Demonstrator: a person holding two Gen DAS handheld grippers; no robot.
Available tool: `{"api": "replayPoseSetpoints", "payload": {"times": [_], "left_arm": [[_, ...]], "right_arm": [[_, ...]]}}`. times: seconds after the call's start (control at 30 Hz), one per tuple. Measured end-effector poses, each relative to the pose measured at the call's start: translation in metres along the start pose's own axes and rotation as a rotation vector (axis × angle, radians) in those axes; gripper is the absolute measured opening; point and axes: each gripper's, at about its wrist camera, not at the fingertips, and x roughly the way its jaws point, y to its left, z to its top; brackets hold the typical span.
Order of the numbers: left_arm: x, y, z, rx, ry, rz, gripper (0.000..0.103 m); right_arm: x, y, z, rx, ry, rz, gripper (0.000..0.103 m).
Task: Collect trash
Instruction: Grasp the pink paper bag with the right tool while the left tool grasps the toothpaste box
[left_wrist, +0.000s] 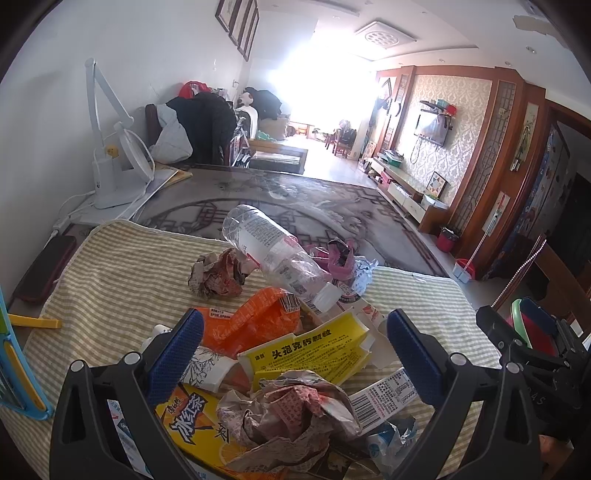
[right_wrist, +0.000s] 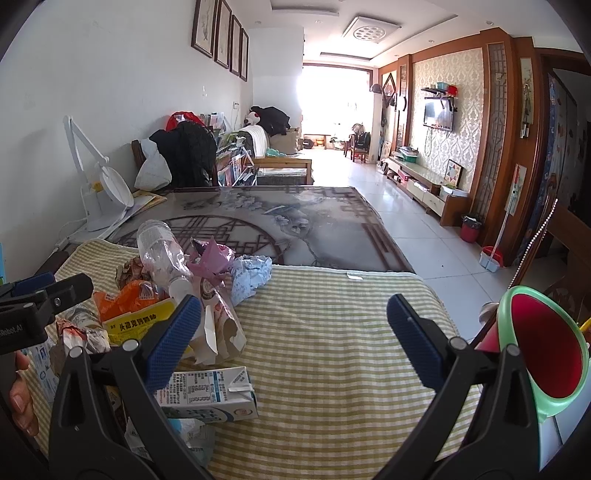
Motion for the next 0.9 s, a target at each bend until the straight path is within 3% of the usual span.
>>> {"api": "replayPoseSetpoints", "payload": {"times": [0.17, 0.23, 0.47, 0.53, 0.6, 0.67, 0.77, 0.9], "left_arm": [[0.001, 0.002, 0.002, -0.004, 0.006, 0.013, 0.095], [0.002, 0.003, 0.002, -0.007, 0.011, 0.021, 0.095], [0.005, 0.017, 0.004, -0.055, 0.027, 0.072, 0.095], [0.007, 0.022, 0.004, -0.073, 0.036, 0.072, 0.095], [0.010, 0.023, 0.004, -0.079, 0.045, 0.067, 0.095], [0.011, 0.023, 0.003, -0.067, 0.048, 0.075, 0.095], [0.012, 0.017, 0.002, -0.039, 0.055, 0.083, 0.095], [0.014, 0.021, 0.003, -0.061, 0.078, 0.097, 0.095]], "right_arm": [[0.003, 0.000, 0.000, -0.001, 0.016, 0.013, 0.099], [0.009, -0.002, 0.001, 0.014, 0.045, 0.059, 0.099], [0.080, 0.010, 0.014, -0.028, 0.322, 0.292, 0.099], [0.105, 0.012, 0.012, 0.014, 0.384, 0.347, 0.099], [0.123, 0.012, 0.011, 0.066, 0.423, 0.398, 0.090], [0.141, 0.018, 0.012, 0.081, 0.448, 0.430, 0.070], [0.161, 0.028, 0.013, 0.079, 0.477, 0.471, 0.051], [0.183, 0.039, 0.010, 0.090, 0.516, 0.526, 0.051]]}}
